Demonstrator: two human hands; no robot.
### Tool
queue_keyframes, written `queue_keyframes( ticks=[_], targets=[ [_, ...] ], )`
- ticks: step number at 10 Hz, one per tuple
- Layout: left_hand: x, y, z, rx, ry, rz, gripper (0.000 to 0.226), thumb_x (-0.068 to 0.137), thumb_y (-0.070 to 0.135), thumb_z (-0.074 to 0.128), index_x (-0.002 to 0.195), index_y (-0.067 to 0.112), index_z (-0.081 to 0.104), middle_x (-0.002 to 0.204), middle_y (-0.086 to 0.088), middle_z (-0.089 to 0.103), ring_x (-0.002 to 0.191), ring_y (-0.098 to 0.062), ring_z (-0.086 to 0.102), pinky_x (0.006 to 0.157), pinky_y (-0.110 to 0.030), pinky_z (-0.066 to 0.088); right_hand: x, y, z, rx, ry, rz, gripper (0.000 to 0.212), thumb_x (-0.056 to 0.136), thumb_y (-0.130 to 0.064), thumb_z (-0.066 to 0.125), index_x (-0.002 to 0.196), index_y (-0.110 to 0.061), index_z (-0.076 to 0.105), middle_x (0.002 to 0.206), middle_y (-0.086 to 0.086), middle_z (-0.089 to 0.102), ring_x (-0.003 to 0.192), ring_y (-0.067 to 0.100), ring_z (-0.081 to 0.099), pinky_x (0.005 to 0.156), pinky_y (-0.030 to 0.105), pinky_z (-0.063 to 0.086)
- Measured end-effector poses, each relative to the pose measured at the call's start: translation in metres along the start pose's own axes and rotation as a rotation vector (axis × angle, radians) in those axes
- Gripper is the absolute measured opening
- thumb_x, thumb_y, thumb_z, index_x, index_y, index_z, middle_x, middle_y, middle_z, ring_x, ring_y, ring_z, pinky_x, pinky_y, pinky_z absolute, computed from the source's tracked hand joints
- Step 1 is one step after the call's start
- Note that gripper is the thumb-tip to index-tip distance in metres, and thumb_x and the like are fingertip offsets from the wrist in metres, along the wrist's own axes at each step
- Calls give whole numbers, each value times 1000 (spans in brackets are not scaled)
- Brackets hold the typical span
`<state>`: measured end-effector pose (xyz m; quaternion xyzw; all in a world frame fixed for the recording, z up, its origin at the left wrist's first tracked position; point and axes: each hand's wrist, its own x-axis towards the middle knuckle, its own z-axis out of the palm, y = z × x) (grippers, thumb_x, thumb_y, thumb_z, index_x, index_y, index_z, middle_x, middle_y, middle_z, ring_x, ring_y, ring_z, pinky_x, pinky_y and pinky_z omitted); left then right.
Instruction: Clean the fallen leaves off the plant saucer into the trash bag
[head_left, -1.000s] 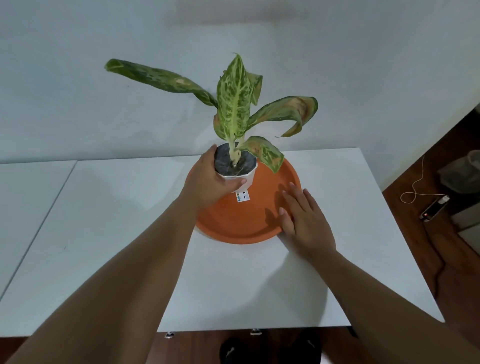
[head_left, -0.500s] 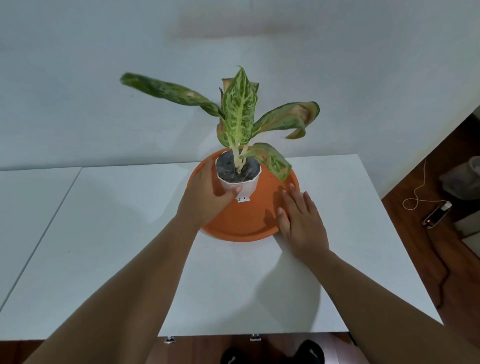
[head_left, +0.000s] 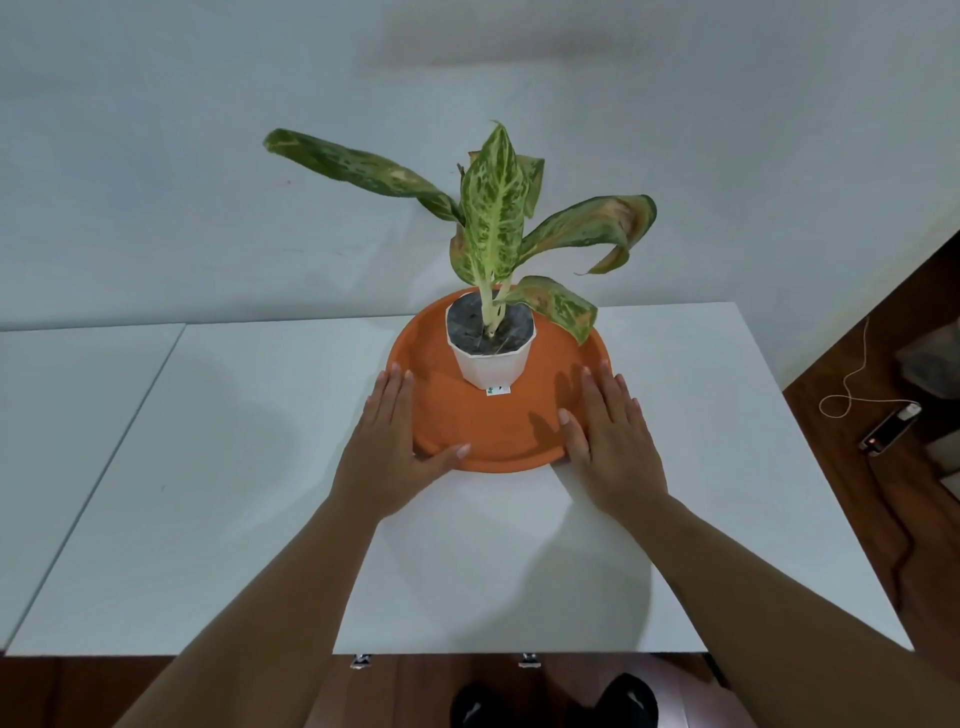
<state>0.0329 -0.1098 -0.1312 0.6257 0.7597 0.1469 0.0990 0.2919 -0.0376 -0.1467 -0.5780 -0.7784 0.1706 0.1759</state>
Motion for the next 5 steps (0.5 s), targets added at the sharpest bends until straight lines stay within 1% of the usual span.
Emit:
queue_keyframes(
  ticks=[1,2,3,4,5],
  targets=[
    [-11,-5,3,-76,3,-74,124,66,96,33,159,19,5,168,-5,8,153,-29,19,117,-49,32,-7,3,-7,76,6,35,73,95,-63,17,154,-22,5,163,1,9,150,20,11,121,39,16],
    [-24,-27,5,-31,25,-64,115,73,88,41,158,17,13,166,-5,18,152,-24,23,120,-44,28,-15,14,-13,66,47,121,63,100,-49,22,153,-15,16,160,5,25,148,22,20,120,38,20],
    [-35,-45,2,102,-2,-77,106,79,82,34,157,11,23,165,-7,22,153,-23,20,123,-39,18,-18,30,-15,-170,26,66,61,96,-41,20,146,-10,36,152,14,40,144,31,30,119,43,25],
    [-42,-49,2,170,-12,-93,98,82,78,21,156,14,28,165,-5,21,153,-25,18,124,-42,15,-20,39,-16,-266,-16,26,63,93,-44,18,146,-15,39,154,12,37,145,33,27,118,46,23],
    [-44,-45,6,199,0,-136,95,84,77,16,157,16,25,166,-4,20,153,-26,17,124,-43,14,-22,39,-13,-286,-17,30,63,93,-45,19,147,-16,36,155,11,34,146,33,26,117,47,22]
  ],
)
